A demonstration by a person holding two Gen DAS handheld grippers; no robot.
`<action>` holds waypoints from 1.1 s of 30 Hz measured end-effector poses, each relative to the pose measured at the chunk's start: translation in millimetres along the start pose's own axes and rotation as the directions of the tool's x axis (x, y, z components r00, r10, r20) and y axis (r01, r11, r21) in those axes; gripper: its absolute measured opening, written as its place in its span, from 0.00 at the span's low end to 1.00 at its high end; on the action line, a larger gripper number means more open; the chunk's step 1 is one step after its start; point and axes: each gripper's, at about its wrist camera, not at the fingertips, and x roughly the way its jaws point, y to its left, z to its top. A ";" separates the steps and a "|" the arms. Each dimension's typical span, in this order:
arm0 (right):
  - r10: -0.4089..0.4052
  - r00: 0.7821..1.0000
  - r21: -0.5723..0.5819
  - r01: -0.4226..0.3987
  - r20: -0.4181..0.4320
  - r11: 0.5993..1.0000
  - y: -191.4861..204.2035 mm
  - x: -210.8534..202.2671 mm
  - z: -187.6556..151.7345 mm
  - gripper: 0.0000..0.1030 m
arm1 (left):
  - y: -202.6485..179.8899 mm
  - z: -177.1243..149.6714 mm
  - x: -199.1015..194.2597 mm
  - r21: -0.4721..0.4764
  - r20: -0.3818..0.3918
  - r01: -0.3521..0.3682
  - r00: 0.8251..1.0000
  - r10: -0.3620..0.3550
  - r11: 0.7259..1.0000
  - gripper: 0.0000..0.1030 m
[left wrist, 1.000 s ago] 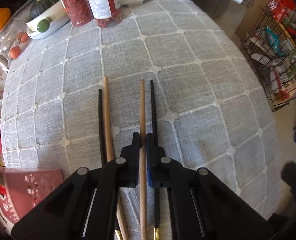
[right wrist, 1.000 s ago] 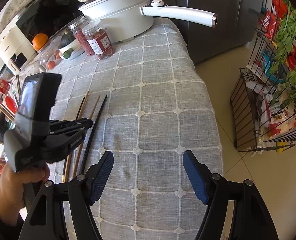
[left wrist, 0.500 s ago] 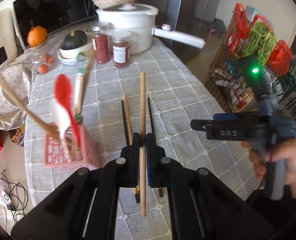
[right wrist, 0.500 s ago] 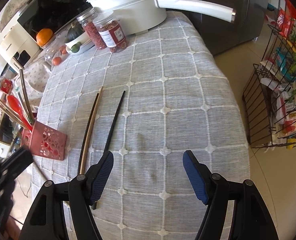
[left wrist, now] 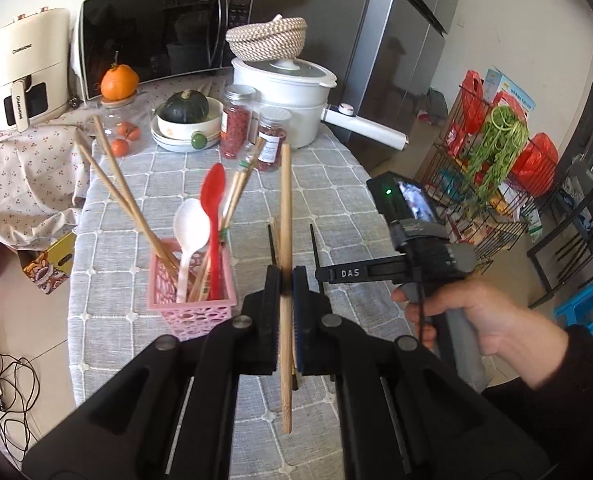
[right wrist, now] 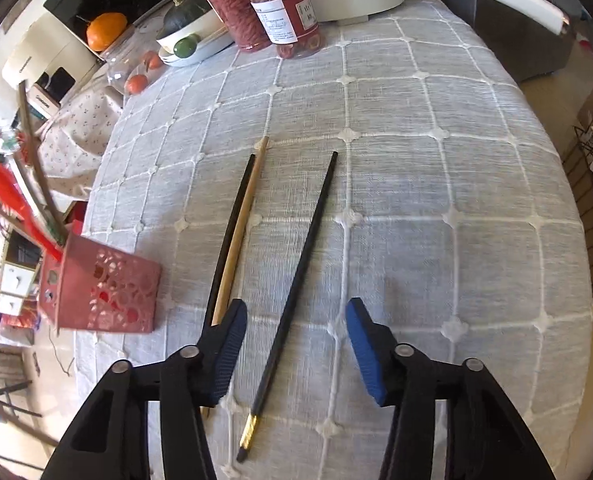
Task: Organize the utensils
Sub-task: 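Grasp a black chopstick with the right gripper while the left gripper carries its chopstick toward the basket, then lower the wooden chopstick into the basket and open the left gripper while the right gripper carries the black chopstick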
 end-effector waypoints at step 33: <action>0.105 0.924 -0.256 -0.009 0.368 0.967 54.7 -120.9 -45.7 0.06 | 48.4 8.2 -65.9 -0.160 0.345 -0.026 0.935 0.080 0.987 0.06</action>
